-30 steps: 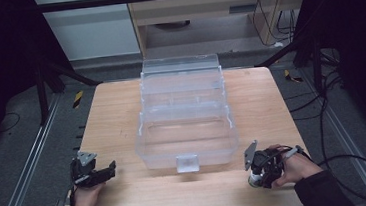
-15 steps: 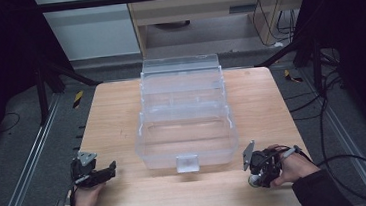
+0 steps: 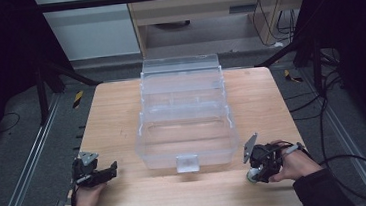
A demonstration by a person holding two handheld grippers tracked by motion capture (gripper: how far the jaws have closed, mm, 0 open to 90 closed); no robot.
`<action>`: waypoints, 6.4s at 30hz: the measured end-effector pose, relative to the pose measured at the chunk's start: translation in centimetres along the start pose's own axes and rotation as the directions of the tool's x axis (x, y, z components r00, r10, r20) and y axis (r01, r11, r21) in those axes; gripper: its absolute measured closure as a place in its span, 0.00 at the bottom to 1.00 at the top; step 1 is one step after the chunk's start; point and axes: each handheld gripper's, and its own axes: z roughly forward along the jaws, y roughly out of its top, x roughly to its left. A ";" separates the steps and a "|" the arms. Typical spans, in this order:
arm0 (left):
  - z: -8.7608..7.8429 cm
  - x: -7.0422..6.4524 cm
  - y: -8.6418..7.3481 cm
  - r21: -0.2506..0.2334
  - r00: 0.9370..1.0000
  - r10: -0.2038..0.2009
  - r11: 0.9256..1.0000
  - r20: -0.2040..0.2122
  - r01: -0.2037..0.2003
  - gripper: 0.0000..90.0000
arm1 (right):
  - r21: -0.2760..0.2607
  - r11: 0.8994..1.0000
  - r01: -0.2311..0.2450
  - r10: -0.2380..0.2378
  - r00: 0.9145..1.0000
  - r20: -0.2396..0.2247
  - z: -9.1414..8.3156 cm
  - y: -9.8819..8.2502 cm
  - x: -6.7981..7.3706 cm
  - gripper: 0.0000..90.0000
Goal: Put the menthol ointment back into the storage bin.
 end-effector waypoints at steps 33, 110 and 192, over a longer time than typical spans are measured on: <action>0.3 0.0 -0.1 0.010 1.000 0.003 1.000 0.019 -0.004 0.13 | -0.145 0.984 -0.105 0.108 0.994 0.014 -6.5 2.3 -0.8 0.56; 0.3 0.1 0.1 -0.001 1.000 0.005 1.000 0.031 -0.005 0.13 | -0.155 0.986 -0.057 0.065 0.997 0.048 -2.2 8.5 -7.4 0.56; 0.3 0.1 0.1 -0.002 0.999 0.001 1.000 0.039 -0.001 0.14 | -0.177 0.977 -0.121 0.126 0.992 0.017 -1.0 7.7 -7.0 0.50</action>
